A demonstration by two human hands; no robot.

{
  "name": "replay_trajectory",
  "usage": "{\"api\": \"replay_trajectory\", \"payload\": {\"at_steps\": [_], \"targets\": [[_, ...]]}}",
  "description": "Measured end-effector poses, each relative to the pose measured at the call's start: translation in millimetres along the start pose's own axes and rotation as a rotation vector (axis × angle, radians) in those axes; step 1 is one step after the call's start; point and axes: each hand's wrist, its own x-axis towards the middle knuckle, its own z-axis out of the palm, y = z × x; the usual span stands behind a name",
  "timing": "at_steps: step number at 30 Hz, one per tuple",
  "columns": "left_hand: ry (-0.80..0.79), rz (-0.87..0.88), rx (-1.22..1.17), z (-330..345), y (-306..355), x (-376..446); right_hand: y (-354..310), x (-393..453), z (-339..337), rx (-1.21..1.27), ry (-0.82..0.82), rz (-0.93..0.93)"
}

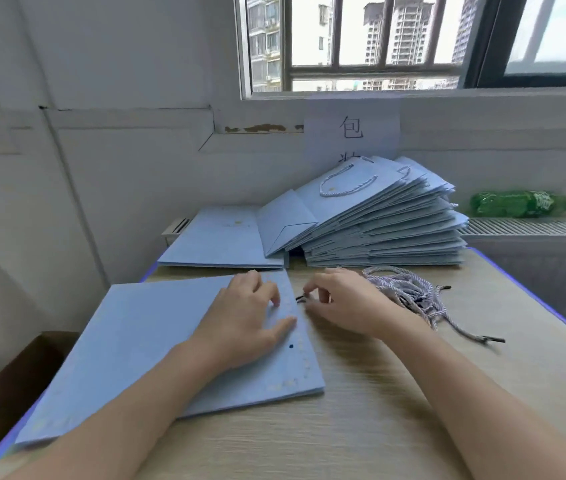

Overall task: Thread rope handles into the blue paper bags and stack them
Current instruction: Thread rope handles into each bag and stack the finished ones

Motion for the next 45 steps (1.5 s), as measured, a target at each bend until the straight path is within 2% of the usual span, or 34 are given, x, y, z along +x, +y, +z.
{"api": "replay_trajectory", "payload": {"at_steps": [6,11,14,18,22,31,37,40,45], "targets": [[-0.16,-0.061,0.189,2,21,-7,7,9,6,0.065,0.081,-0.019],[-0.276,-0.035,0.056,-5,9,-5,5,8,-2,0.238,0.113,0.053],[-0.335,-0.033,-0.044,-12,0,-5,-2,4,-2,0.363,0.04,0.043],[-0.427,-0.107,0.004,-18,-7,-5,-10,-3,-8,0.534,0.02,0.039],[-0.526,-0.127,0.015,-17,-11,-7,-19,-7,-10,0.524,0.013,-0.005],[-0.473,-0.117,-0.007,-14,-10,-11,-36,-16,-5,0.437,-0.043,-0.07],[-0.547,-0.089,-0.007,-20,-12,-12,-43,-15,0,0.421,-0.085,-0.082],[-0.542,-0.074,0.001,-22,-11,-10,-47,-11,4,0.341,-0.114,-0.093],[-0.545,-0.067,0.006,-20,-12,-7,-47,-8,4,0.351,-0.118,-0.1]]}}
